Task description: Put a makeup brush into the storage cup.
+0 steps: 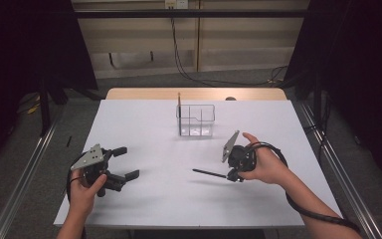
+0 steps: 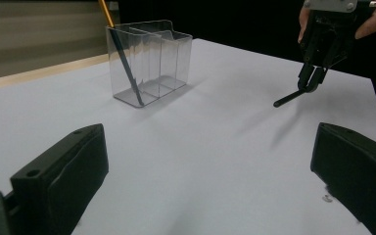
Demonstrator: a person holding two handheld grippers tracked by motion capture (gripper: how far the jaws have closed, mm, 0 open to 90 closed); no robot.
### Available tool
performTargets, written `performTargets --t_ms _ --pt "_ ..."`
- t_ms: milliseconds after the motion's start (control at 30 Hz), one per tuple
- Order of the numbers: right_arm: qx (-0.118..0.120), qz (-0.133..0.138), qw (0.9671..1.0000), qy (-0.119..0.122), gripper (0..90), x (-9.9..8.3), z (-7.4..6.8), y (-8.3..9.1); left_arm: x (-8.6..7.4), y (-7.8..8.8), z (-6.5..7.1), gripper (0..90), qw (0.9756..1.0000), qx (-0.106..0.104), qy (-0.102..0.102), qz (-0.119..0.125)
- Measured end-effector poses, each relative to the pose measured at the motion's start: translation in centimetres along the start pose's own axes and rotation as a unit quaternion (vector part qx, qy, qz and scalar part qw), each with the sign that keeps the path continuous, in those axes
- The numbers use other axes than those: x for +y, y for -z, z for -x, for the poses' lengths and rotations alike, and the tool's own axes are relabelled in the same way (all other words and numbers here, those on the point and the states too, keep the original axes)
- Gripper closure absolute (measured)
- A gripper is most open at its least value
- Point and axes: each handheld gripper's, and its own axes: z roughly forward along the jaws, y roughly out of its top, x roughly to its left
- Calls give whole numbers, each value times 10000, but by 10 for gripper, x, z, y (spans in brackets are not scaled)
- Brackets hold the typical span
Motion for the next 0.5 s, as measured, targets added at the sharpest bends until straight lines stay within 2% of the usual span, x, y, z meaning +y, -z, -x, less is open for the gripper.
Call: performTargets --t_ms 300,500 --pt "65 20 9999 117 847 12 -4 -2 5 -8 4 3 9999 -96 -14 -23" --pt "88 -7 9998 181 848 16 -5 -2 9 -15 7 0 9998 -176 -105 -72"
